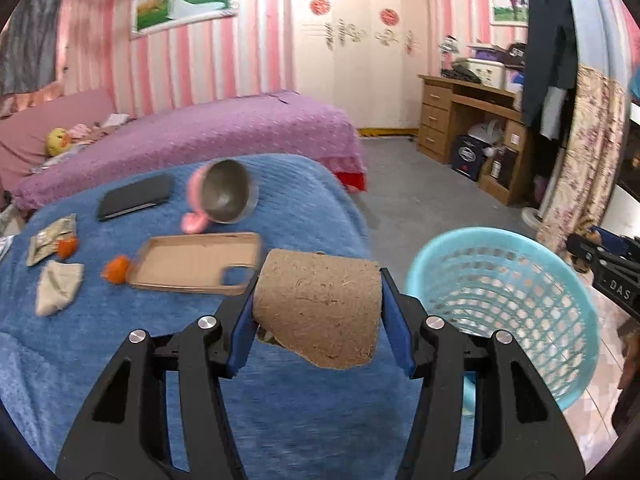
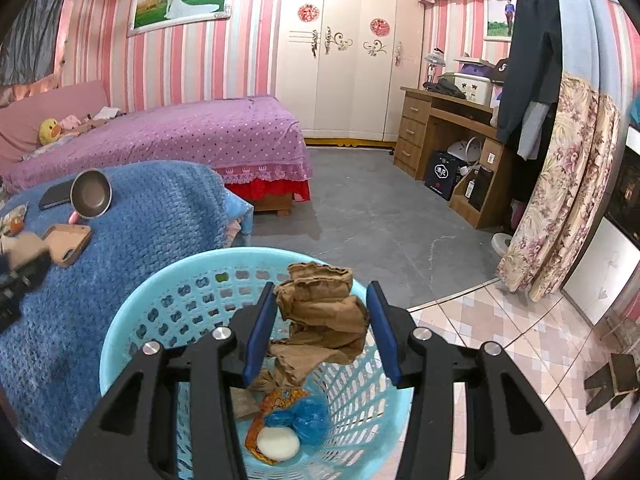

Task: Collect trash
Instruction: 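Open the right tool to drop the crumpled paper while the left tool releases the cardboard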

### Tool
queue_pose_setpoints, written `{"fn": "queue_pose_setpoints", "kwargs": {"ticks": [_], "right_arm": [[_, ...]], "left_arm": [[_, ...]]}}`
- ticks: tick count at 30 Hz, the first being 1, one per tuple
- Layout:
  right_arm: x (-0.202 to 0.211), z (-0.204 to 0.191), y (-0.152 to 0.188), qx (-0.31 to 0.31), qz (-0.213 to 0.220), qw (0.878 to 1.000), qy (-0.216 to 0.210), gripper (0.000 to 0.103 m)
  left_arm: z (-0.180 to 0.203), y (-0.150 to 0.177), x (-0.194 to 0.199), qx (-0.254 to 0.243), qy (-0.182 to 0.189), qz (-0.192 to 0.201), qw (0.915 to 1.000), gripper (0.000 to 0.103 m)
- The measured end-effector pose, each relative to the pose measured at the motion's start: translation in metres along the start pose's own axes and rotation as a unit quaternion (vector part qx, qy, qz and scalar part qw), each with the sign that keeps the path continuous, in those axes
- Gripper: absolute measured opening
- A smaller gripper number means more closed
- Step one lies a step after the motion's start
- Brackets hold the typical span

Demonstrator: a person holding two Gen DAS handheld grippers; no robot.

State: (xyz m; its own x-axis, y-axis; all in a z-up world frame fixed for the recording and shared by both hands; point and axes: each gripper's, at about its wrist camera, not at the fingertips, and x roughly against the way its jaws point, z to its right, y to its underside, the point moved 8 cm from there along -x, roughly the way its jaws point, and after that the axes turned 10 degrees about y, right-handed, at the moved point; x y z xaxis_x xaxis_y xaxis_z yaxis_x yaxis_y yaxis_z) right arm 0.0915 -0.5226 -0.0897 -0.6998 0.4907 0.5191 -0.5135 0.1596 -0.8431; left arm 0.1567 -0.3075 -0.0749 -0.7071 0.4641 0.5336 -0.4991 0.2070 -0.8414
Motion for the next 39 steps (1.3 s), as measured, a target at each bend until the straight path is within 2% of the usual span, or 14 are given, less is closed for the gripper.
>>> {"fn": "queue_pose_setpoints", "kwargs": {"ticks": [7, 10, 12, 14, 15, 21, 28, 36, 37, 38, 39], "right_arm": [[-0.006, 0.031, 0.000, -0.032, -0.001, 0.999, 0.013, 0.046], [-0.009, 0.043, 0.003, -0.044, -0.005, 0.999, 0.020, 0.046], [-0.010, 0.048, 0.005, -0.049, -0.006, 0.999, 0.021, 0.046], [-0.010, 0.051, 0.007, -0.053, -0.007, 0.998, 0.021, 0.046], [-0.010, 0.051, 0.007, -0.054, -0.007, 0.998, 0.021, 0.046], [-0.010, 0.040, 0.007, -0.051, -0.009, 0.999, 0.014, 0.046], [-0.013, 0.009, 0.005, -0.035, -0.014, 0.999, -0.002, 0.046], [-0.017, -0.027, -0.002, -0.019, -0.019, 1.000, -0.008, 0.048], [-0.017, -0.031, -0.003, -0.015, -0.019, 1.000, -0.007, 0.050], [-0.017, -0.034, -0.003, -0.012, -0.020, 1.000, -0.005, 0.056], [-0.017, -0.037, -0.003, -0.010, -0.021, 1.000, -0.003, 0.068]], "left_arm": [[0.065, -0.005, -0.031, -0.027, 0.052, -0.009, 0.9983, 0.054], [0.087, -0.001, -0.046, -0.044, 0.060, -0.023, 0.9970, 0.055], [0.095, 0.001, -0.053, -0.048, 0.060, -0.031, 0.9966, 0.060], [0.095, 0.002, -0.056, -0.046, 0.063, -0.041, 0.9961, 0.078], [0.092, 0.001, -0.056, -0.045, 0.057, -0.040, 0.9965, 0.086], [0.053, -0.013, -0.038, -0.020, 0.024, -0.015, 0.9994, 0.097], [0.011, -0.009, -0.020, -0.008, -0.002, -0.021, 0.9997, 0.097], [-0.026, -0.011, 0.002, 0.001, -0.017, -0.007, 0.9998, 0.097], [-0.030, -0.011, 0.004, 0.002, -0.018, -0.006, 0.9998, 0.097], [-0.035, -0.011, 0.006, 0.004, -0.020, -0.004, 0.9998, 0.097], [-0.038, -0.012, 0.007, 0.005, -0.022, -0.002, 0.9997, 0.097]]}}
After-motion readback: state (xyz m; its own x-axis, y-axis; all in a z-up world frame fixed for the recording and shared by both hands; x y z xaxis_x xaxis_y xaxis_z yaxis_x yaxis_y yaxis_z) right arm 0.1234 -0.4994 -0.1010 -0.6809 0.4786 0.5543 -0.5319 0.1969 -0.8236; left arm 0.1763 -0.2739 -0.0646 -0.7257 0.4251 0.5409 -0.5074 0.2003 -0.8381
